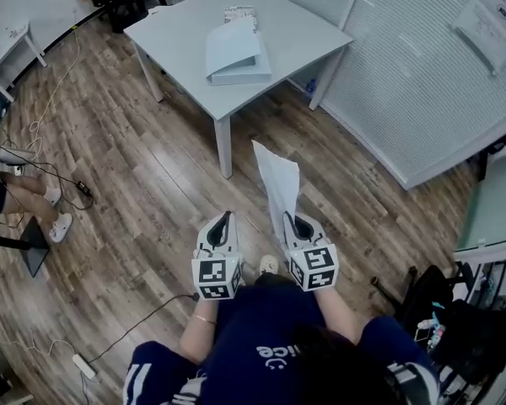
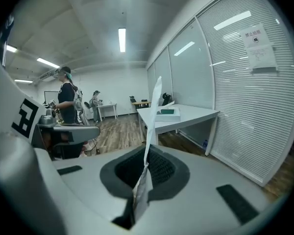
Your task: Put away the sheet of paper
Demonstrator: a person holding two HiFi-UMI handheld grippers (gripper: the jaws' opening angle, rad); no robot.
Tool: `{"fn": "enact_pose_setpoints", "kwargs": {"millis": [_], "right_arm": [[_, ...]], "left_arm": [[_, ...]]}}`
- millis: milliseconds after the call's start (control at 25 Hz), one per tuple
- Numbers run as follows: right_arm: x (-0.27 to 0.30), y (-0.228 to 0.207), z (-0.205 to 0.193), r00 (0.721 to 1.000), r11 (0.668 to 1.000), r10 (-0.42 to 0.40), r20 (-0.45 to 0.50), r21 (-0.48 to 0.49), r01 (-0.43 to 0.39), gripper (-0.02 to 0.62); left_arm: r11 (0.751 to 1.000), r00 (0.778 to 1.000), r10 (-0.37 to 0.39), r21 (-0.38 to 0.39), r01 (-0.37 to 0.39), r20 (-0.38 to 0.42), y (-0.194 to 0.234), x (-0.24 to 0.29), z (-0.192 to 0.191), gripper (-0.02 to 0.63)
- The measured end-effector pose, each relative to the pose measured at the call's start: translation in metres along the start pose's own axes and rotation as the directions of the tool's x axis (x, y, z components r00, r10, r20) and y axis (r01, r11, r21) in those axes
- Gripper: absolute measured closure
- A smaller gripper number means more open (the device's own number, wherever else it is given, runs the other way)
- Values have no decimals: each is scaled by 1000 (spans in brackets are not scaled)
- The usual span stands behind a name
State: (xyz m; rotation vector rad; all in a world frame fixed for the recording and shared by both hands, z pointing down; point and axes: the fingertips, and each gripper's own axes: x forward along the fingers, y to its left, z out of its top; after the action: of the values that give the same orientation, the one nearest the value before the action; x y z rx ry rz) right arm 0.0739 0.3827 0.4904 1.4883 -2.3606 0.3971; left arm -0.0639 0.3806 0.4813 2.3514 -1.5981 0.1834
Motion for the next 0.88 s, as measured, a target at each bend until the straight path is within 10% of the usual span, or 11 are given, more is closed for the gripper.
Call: {"fn": "enact_pose_setpoints", "kwargs": {"millis": [880], "right_arm": [[85, -74, 19, 999, 996, 49, -8, 72, -49, 588]], "left_arm": [[998, 997, 57, -24, -58, -57, 22, 105, -1, 603]]}}
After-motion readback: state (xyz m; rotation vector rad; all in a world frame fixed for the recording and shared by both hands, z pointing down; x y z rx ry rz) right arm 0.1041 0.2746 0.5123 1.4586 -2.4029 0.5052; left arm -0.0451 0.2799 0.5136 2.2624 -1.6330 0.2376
